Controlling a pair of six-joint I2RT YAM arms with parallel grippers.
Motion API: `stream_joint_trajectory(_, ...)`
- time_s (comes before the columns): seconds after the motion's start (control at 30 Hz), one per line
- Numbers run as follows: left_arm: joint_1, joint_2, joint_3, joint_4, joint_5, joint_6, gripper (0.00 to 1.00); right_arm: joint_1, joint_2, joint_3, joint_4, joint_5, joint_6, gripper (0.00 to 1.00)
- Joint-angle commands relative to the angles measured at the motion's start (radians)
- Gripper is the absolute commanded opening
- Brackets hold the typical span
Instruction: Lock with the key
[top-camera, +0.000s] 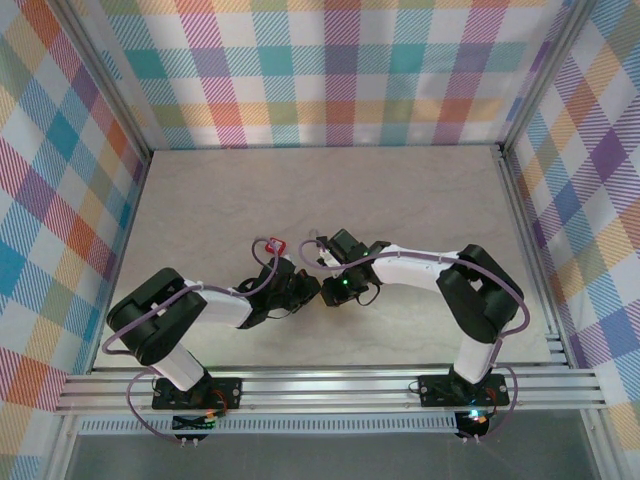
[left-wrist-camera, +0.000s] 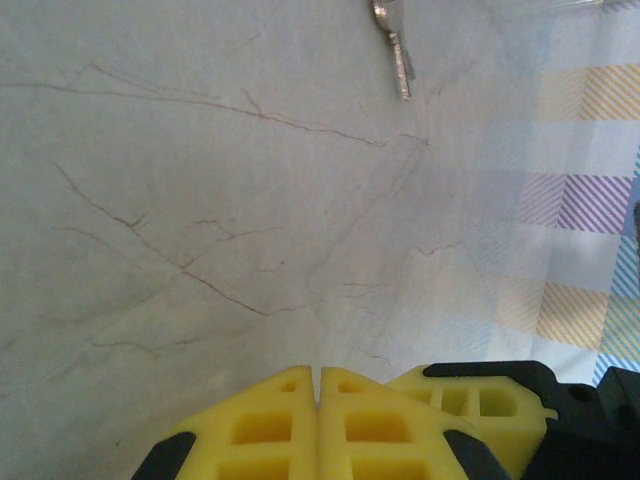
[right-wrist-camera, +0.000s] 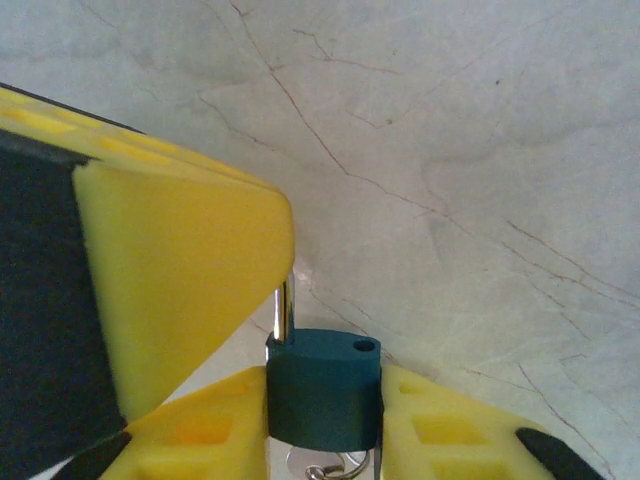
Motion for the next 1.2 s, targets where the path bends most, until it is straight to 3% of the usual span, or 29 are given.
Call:
stream_joint_trajectory(0.0,-0.015,-0.056,0.018,-0.037,-0.019,0.054,0.0,-0.01,-0.068,-0.019,0.044,-0.029,-0.003,0.31)
stream_joint_trajectory(0.13,-0.014,-0.104,0.025,-0.091,-0.05,0.084,0.0,-0.017,-0.114,-0.045,0.067,-0.026,-0.006,0.49)
stream_joint_trajectory(0.3,-0.014,-0.143,0.045,-0.139,-0.062,0.116,0.0,-0.028,-0.179,-0.084,0.098,-0.02,-0.006,0.64)
stream_joint_trajectory(0.83,-0.014,-0.231,0.142,-0.254,-0.067,0.164,0.0,-0.044,-0.325,-0.239,0.36,-0.211,0.006,0.59)
stream_joint_trajectory(1.17,-0.015,-0.257,0.136,-0.267,-0.058,0.155,0.0,-0.044,-0.32,-0.248,0.367,-0.156,0.016,0.48)
